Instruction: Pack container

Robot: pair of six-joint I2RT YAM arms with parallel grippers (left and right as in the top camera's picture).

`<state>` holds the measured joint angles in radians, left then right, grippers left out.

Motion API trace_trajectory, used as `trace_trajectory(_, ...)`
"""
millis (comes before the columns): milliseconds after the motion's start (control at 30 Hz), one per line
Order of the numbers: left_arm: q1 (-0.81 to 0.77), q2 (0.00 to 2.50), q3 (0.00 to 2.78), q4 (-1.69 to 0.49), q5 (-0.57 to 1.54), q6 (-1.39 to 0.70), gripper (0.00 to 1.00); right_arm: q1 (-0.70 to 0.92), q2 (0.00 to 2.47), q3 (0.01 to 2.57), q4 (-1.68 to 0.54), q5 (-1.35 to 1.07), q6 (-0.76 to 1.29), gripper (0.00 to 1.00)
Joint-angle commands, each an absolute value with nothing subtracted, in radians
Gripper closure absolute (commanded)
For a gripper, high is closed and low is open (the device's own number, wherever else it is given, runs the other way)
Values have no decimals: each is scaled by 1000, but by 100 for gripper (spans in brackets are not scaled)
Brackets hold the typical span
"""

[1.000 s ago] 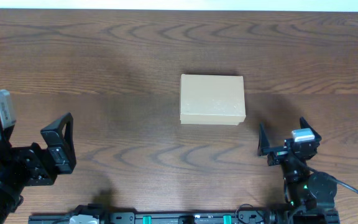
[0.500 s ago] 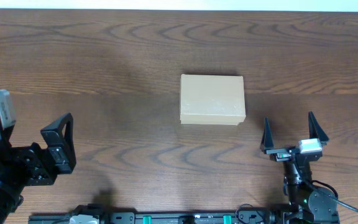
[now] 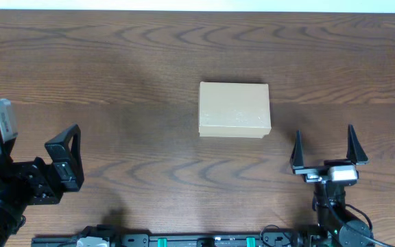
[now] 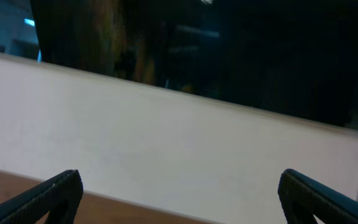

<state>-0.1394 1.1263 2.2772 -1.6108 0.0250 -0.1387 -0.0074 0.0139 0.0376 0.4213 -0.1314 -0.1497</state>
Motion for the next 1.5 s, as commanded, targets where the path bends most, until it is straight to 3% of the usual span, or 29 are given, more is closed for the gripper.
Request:
trace_trajectory(0, -138, 1130, 2274, -1689, 19, -146, 5, 12, 5, 5, 445, -123, -178, 1)
trace_trajectory(300, -138, 1130, 2274, -1689, 19, -146, 5, 15, 5, 5, 384, -99, -200, 1)
trace_trajectory(700, -138, 1130, 2274, -1689, 19, -146, 5, 12, 5, 5, -70, -94, -216, 1)
trace_trajectory(1067, -138, 1130, 2274, -1689, 19, -146, 5, -8, 5, 6, -74, -4, -43, 1)
trace_trajectory(1467, -138, 1130, 2274, -1689, 19, -146, 5, -8, 5, 6, -73, 30, -32, 1)
